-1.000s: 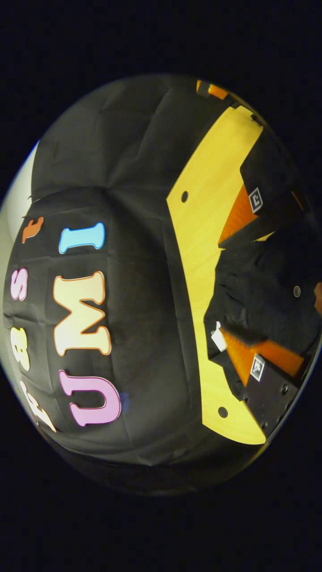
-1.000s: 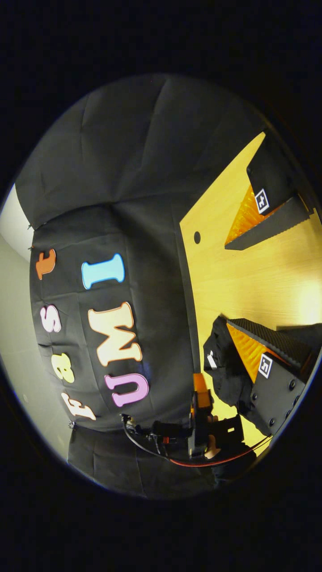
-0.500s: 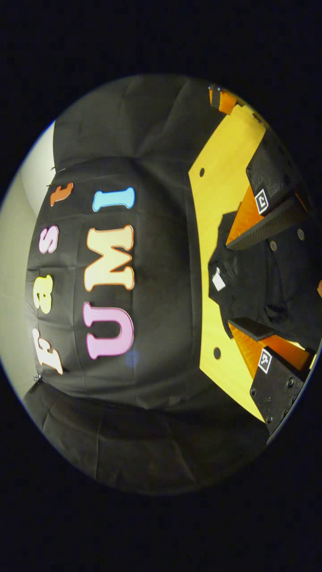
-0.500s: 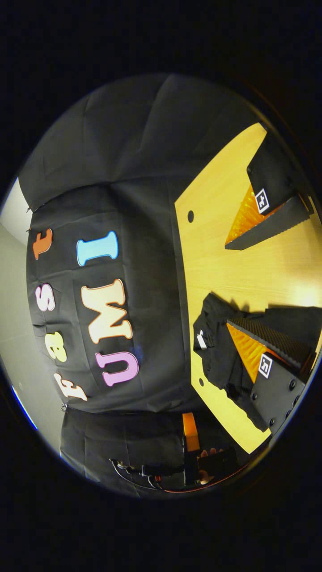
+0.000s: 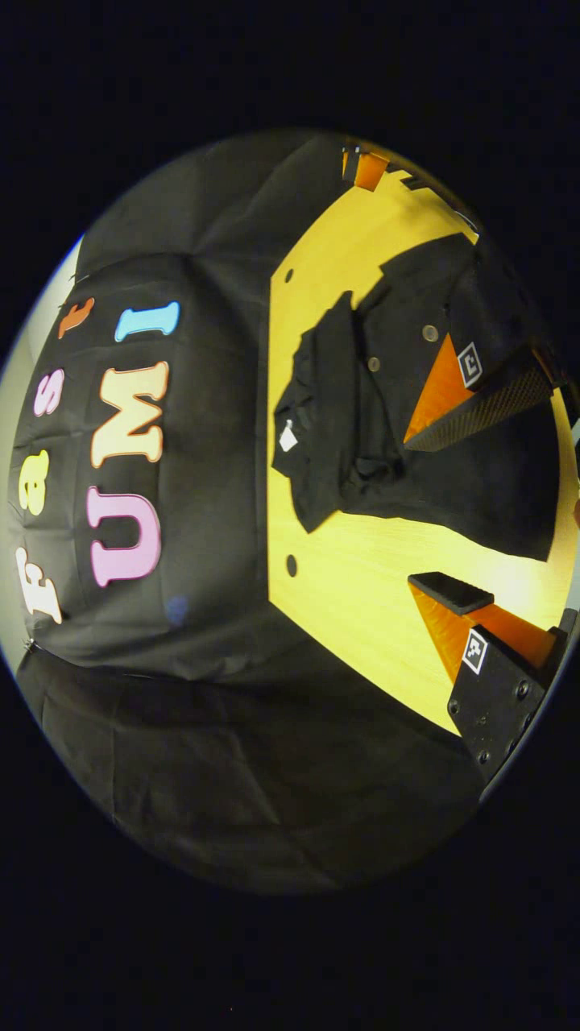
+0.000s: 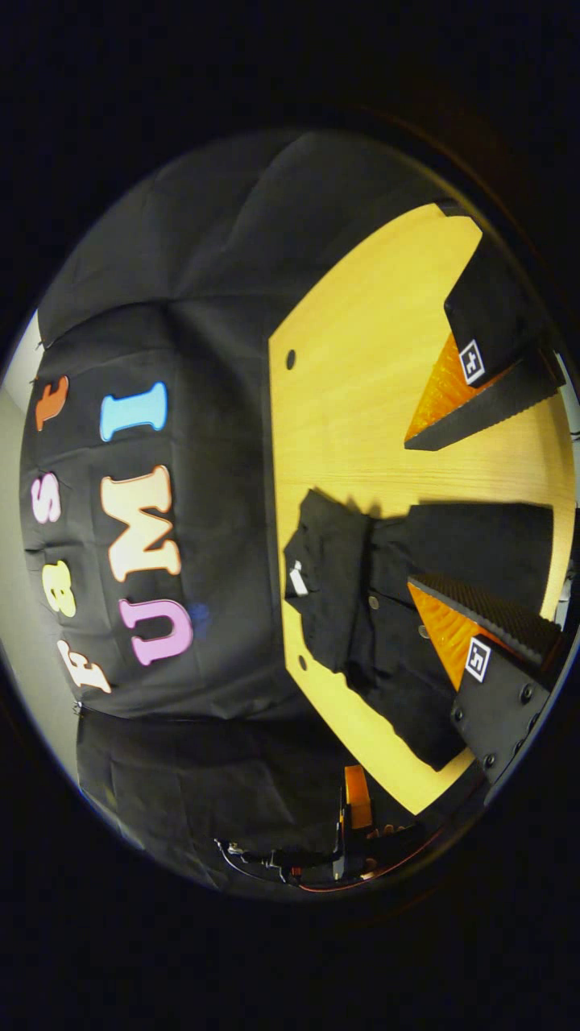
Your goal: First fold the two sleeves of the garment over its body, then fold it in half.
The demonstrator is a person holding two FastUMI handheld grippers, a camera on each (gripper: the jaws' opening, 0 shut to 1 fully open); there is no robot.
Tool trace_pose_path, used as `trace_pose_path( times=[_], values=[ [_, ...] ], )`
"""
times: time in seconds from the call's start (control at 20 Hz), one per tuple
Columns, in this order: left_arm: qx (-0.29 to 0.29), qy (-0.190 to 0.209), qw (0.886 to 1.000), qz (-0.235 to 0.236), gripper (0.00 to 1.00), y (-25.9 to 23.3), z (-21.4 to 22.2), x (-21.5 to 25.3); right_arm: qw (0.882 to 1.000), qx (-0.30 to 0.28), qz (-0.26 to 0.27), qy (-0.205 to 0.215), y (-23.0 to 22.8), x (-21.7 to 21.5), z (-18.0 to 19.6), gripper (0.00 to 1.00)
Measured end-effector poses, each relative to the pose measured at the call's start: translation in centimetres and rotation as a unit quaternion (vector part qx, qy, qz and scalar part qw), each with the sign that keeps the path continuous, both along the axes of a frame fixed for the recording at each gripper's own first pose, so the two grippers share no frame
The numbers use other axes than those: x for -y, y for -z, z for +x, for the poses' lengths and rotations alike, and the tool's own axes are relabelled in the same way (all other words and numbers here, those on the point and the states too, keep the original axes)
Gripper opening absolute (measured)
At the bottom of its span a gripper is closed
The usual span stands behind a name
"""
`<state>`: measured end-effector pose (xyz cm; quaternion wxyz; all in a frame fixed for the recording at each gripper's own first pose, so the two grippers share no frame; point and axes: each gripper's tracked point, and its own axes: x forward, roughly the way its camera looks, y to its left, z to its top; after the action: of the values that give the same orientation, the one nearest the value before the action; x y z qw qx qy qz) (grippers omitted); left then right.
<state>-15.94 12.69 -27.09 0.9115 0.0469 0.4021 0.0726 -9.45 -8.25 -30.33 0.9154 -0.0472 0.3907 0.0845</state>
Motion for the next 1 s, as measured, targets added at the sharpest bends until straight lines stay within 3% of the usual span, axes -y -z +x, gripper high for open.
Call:
trace_pose_path(
  times=[0.2, 0.25, 0.3, 0.5, 0.75, 0.8, 0.85, 0.9, 1.0],
  values=[
    [-0.052, -0.003, 0.999, 0.004, 0.93, 3.0, -4.3, -1.6, 0.997, -0.072, -0.018, 0.010, 4.0, 0.1, -4.4, 0.98],
    [-0.067, -0.004, 0.998, 0.002, 0.93, 3.7, -5.4, -1.8, 0.996, -0.086, -0.022, 0.012, 4.7, 0.2, -5.4, 0.93],
    [-0.086, -0.006, 0.996, -0.002, 0.93, 4.6, -6.5, -2.0, 0.995, -0.096, -0.026, 0.014, 5.3, 0.2, -6.1, 0.98],
    [-0.121, -0.015, 0.992, -0.014, 0.94, 7.0, -9.0, -2.8, 0.991, -0.126, -0.046, 0.018, 7.3, 0.1, -7.9, 0.98],
    [-0.149, -0.017, 0.988, -0.027, 0.94, 9.4, -11.0, -2.9, 0.983, -0.164, -0.082, 0.022, 10.8, 0.7, -9.9, 0.93],
    [-0.154, -0.017, 0.987, -0.033, 0.94, 9.7, -11.4, -2.8, 0.980, -0.180, -0.086, 0.017, 11.3, 0.7, -10.7, 0.98],
    [-0.145, -0.017, 0.989, -0.039, 0.94, 9.6, -11.1, -2.7, 0.981, -0.177, -0.081, 0.026, 10.9, 0.8, -10.6, 0.94],
    [-0.146, -0.015, 0.988, -0.043, 0.94, 9.8, -11.2, -2.7, 0.981, -0.178, -0.076, 0.035, 10.8, 0.9, -10.8, 0.99],
    [-0.142, -0.005, 0.989, -0.046, 0.94, 9.8, -11.1, -2.6, 0.981, -0.177, -0.071, 0.039, 11.1, 0.7, -10.6, 0.99]
  ],
)
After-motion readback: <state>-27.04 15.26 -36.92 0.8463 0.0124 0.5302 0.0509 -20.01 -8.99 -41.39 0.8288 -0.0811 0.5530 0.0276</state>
